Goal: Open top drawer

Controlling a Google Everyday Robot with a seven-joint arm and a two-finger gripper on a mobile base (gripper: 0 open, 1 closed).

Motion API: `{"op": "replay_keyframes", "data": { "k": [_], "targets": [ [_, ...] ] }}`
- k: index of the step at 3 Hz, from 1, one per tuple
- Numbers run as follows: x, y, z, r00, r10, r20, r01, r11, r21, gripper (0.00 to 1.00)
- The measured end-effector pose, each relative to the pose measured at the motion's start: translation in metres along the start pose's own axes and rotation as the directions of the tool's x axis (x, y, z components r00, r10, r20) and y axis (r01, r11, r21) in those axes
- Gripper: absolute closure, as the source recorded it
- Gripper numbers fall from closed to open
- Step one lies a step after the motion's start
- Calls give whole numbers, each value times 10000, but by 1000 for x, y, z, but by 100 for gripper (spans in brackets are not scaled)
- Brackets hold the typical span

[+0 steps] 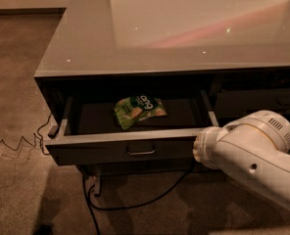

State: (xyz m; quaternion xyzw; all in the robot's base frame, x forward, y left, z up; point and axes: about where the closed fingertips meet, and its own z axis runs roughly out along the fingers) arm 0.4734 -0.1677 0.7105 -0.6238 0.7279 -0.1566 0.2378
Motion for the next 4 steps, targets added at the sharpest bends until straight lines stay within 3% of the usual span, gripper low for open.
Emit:
{"op": "replay_keyframes", "data": {
  "k": [1,2,4],
  "targets": [
    [-3,-8,1,9987,281,428,-289,9994,195,12],
    [-14,-14,5,9957,340,861,-364,9990,269,0],
    [-29,-20,27,9847,553,1653,-558,9984,-19,0]
  ]
}}
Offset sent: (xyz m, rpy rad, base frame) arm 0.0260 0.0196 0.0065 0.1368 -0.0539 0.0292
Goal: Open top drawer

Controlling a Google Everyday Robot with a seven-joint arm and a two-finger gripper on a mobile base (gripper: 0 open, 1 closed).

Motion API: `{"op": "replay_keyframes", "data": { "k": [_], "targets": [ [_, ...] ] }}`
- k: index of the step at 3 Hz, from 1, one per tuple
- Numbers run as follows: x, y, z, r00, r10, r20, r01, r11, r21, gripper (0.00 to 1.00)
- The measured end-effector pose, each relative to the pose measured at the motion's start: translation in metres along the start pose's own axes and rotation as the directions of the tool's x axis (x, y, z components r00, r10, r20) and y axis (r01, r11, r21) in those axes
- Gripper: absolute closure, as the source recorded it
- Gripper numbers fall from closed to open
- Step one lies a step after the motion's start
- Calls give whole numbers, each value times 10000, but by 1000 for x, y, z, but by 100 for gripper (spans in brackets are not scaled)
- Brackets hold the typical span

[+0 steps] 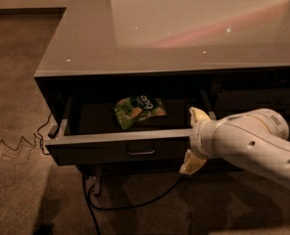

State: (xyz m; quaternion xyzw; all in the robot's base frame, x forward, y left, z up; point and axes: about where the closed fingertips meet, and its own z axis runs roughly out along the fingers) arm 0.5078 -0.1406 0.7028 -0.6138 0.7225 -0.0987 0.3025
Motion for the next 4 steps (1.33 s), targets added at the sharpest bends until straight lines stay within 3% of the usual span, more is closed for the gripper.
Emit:
{"op": "replay_keyframes", "data": {
  "k": [1,2,4],
  "targets": [
    [-10,-1,18,9972,255,702,-219,9984,-519,0],
    [-17,4,35,9929,-475,1092,626,9883,-1390,0],
    [-27,5,36,9879,-1076,1121,1241,9805,-1525,0]
  ]
}}
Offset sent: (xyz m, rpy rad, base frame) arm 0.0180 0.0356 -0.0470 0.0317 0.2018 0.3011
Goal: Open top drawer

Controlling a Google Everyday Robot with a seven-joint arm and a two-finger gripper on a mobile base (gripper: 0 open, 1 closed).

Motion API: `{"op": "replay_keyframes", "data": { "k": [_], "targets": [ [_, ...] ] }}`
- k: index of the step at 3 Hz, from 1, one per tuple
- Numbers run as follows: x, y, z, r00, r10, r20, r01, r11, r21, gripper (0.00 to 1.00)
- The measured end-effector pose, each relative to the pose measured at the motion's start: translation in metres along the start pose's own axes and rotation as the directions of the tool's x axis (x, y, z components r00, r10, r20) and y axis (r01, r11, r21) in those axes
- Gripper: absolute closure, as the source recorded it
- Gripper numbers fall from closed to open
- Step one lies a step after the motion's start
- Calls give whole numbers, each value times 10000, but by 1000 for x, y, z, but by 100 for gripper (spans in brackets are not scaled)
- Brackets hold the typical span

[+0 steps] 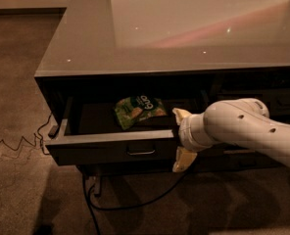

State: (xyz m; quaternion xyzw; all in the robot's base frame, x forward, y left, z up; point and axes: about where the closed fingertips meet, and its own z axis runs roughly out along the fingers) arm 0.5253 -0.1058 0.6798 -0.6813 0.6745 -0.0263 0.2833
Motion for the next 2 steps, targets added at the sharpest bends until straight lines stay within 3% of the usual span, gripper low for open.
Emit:
{"op": "replay_keyframes", "data": {
  "k": [2],
  "targets": [
    [1,5,12,9986,-397,-345,389,9989,-254,0]
  ]
}}
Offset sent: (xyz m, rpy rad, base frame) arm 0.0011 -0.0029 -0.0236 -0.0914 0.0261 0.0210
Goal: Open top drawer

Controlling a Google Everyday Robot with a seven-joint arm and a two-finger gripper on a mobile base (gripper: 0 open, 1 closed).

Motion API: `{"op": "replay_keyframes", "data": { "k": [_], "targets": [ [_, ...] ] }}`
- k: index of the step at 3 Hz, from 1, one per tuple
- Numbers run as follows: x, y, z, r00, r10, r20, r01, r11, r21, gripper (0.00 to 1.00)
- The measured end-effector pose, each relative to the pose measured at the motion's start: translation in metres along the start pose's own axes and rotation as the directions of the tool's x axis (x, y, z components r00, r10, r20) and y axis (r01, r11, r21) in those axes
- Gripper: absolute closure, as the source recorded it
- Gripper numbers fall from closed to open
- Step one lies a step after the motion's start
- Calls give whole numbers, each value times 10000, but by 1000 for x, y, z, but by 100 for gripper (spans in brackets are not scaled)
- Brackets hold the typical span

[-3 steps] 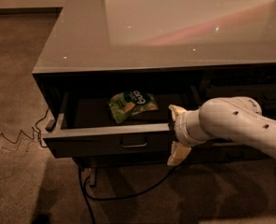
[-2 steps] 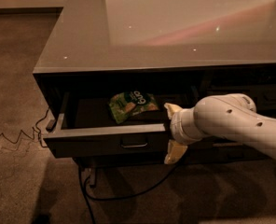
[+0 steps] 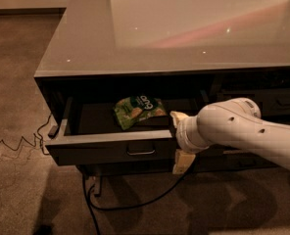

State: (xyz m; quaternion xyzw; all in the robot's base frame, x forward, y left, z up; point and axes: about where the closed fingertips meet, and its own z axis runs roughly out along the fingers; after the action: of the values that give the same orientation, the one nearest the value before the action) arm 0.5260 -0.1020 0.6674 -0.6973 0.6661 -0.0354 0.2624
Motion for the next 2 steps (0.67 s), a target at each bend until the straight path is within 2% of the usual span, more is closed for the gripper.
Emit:
{"op": "replay_keyframes", "data": {
  "k": [1,2],
  "targets": [
    [13,8,8,9993,7,-385,-18,9997,-263,0],
    [36,21,17,9969,242,-751,-288,9977,-610,19]
  ]
}}
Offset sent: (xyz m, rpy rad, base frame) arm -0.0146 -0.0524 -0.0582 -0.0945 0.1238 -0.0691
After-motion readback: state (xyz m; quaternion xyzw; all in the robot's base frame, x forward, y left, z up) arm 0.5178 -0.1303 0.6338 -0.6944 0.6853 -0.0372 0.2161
